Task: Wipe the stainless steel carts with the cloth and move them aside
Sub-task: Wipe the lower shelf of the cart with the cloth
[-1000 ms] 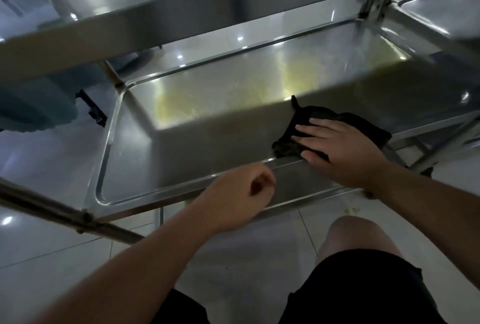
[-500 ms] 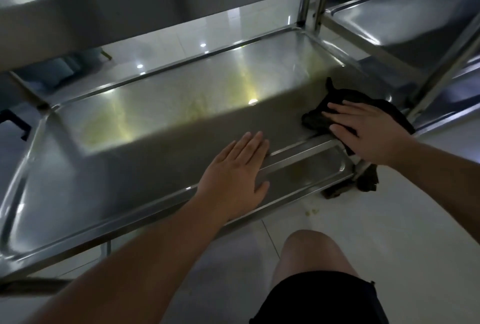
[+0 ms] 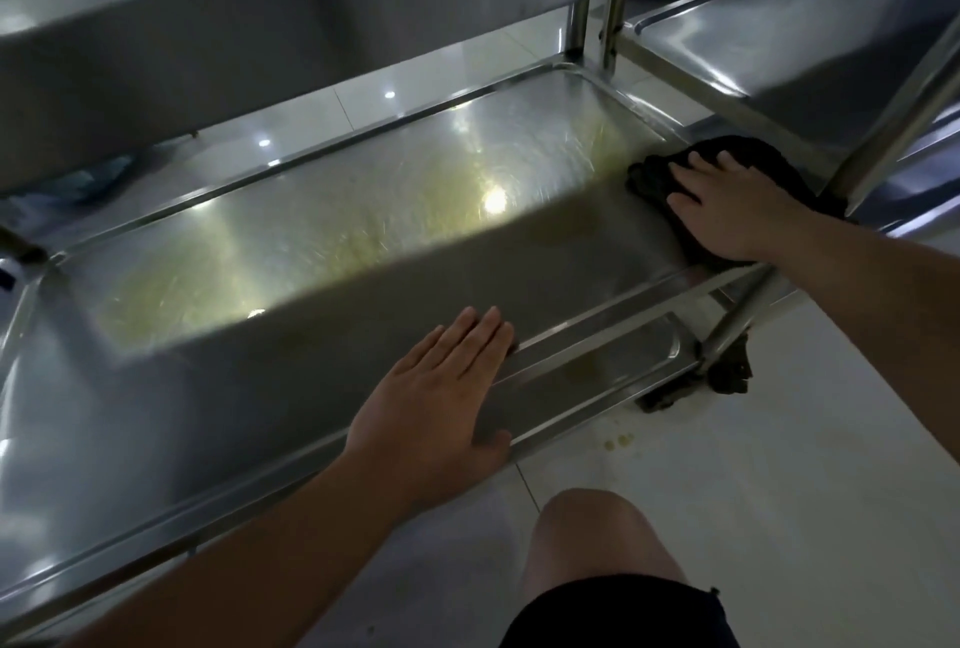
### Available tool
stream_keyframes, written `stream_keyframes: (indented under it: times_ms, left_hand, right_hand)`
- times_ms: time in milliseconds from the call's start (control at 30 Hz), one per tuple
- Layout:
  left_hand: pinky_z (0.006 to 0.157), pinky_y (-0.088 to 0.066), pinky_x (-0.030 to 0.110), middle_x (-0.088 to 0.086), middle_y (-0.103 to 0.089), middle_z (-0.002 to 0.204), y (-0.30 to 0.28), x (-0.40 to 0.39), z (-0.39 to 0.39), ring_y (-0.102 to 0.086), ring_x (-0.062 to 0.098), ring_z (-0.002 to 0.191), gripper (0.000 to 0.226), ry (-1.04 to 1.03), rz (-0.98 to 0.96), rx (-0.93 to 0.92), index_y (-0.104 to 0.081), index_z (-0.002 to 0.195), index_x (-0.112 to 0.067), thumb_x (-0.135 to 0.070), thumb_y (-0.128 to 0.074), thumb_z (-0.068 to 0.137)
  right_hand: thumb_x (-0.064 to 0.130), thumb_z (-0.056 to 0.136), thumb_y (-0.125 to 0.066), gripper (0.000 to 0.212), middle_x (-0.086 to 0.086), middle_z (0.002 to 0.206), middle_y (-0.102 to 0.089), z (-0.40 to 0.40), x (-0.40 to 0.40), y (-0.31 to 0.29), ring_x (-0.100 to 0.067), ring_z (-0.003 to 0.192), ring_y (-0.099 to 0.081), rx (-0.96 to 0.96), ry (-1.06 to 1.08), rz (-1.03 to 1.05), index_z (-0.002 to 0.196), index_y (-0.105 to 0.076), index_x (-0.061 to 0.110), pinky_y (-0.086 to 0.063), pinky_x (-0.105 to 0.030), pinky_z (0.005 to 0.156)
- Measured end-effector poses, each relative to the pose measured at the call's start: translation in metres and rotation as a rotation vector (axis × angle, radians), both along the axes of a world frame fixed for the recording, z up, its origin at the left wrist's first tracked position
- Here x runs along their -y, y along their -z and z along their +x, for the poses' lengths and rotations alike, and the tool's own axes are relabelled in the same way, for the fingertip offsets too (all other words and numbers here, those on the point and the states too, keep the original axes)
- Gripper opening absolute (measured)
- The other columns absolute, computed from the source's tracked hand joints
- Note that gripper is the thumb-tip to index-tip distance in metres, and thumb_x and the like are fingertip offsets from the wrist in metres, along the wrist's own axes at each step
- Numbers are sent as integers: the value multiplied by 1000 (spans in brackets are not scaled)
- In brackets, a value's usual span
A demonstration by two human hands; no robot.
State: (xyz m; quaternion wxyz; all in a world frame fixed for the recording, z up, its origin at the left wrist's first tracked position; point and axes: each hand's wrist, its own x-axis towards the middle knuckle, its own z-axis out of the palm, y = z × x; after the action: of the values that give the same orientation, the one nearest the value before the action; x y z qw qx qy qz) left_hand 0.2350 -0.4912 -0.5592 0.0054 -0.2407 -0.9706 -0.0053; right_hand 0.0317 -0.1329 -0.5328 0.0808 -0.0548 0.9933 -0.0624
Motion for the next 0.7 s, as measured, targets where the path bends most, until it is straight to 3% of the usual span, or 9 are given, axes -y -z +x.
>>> stream_keyframes:
  times_ms: [267, 433, 600, 700]
  left_hand:
    - [129, -5, 34, -4, -4, 178, 0, -1, 1, 4, 11, 163, 102, -15, 1, -35, -10, 170, -24, -70, -52, 89]
    - [130, -4, 33, -3, -5, 178, -3, -4, 2, 2, 12, 163, 99, -28, -27, -27, -12, 170, -23, -69, -49, 90]
    - [130, -7, 36, -4, 0, 178, -3, -5, 4, 7, 11, 163, 99, -33, -25, -9, -4, 170, -25, -69, -45, 91]
    - [130, -10, 36, -4, -3, 178, -4, -4, 4, 4, 11, 163, 101, -34, -13, -8, -7, 170, -24, -68, -50, 90]
  right_hand:
    - [48, 110, -19, 61, 0, 175, -6, -63, 33, -8, -33, 161, -2, -37, 13, -14, 167, -12, 28, -8, -52, 128]
    - [40, 109, -24, 58, -12, 171, -20, -15, 105, -9, -43, 154, -19, -61, -100, -50, 161, -26, 15, -22, -58, 122]
    - [49, 109, -17, 59, 11, 174, -6, 32, 167, -1, -18, 161, -1, 10, -372, -178, 166, -15, 35, -3, -42, 129]
    - [46, 111, -31, 55, 6, 173, -19, 9, 132, -7, -22, 160, -14, -33, -397, -166, 164, -28, 33, -10, -41, 129]
